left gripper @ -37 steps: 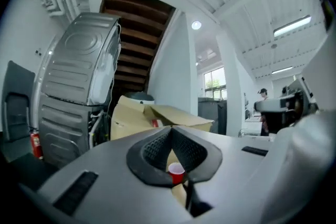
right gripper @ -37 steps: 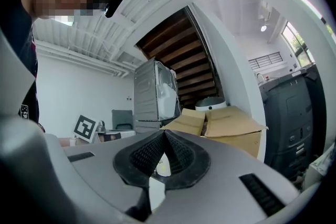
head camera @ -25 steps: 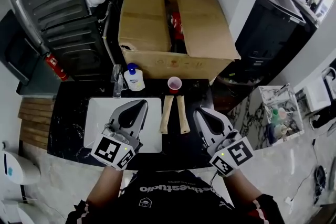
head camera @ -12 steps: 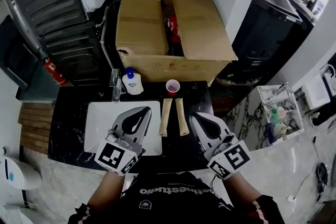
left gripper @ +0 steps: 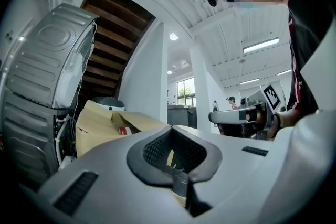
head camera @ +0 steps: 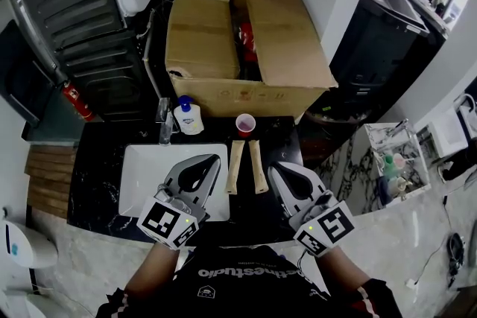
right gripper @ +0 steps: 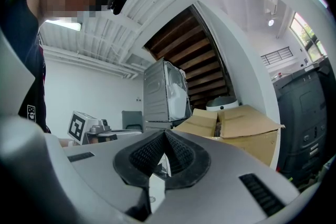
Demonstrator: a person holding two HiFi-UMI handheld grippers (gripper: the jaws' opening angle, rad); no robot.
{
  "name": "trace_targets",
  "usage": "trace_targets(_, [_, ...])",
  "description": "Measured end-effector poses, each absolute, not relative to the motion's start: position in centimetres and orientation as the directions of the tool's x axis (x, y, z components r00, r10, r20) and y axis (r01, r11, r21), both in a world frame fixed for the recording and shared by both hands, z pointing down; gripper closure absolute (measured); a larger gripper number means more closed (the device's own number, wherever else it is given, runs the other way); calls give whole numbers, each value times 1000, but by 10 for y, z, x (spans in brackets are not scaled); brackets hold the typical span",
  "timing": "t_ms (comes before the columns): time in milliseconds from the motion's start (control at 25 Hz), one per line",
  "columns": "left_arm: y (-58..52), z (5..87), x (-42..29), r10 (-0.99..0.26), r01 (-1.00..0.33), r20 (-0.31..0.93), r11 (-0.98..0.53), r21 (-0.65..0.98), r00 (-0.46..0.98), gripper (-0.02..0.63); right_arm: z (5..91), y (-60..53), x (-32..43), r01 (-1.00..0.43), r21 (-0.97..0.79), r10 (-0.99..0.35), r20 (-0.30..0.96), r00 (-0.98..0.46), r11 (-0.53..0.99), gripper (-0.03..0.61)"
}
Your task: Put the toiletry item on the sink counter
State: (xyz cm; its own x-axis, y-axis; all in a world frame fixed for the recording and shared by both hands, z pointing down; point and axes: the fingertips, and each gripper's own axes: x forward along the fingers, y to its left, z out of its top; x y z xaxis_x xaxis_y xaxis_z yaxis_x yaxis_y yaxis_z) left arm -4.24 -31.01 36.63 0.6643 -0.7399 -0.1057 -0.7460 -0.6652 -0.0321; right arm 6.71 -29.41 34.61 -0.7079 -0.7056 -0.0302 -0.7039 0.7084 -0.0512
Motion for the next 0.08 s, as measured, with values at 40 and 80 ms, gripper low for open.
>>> trace_targets(40, [-311,369,-43,-740,-745,-104,-667,-15,665,601,346,-294,67,-703,-51,-705,-30,-709,709,541])
trace_targets(80, [-311,371,-44,-740,-744,-102,-669,1,665,601,347,-293,66,-702,-52,-704,-30,-710,710,541])
